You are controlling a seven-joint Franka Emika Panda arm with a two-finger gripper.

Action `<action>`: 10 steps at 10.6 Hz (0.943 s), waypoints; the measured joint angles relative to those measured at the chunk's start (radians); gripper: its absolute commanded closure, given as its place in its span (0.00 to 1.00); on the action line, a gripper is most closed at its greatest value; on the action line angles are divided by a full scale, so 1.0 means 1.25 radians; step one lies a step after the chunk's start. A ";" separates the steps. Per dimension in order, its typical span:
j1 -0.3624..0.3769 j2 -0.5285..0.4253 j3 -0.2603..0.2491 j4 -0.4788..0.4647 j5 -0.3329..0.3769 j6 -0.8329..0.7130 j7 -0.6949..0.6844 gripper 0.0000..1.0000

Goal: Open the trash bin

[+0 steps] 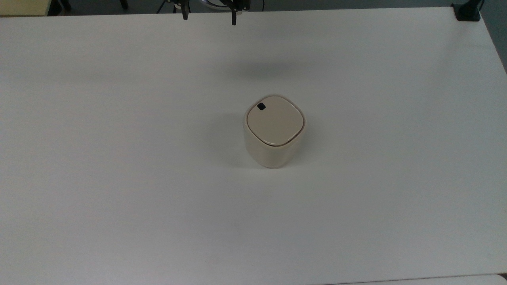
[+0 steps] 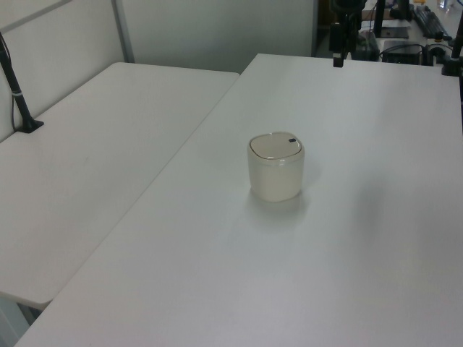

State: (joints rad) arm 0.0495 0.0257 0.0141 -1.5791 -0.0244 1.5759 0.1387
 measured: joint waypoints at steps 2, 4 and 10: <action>-0.004 -0.002 0.000 0.002 0.002 0.000 -0.001 0.00; -0.004 -0.004 0.000 0.003 0.002 0.000 -0.001 0.00; -0.005 -0.005 0.000 0.003 0.002 0.000 -0.006 0.33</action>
State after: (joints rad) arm 0.0429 0.0190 0.0142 -1.5759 -0.0213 1.5759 0.1308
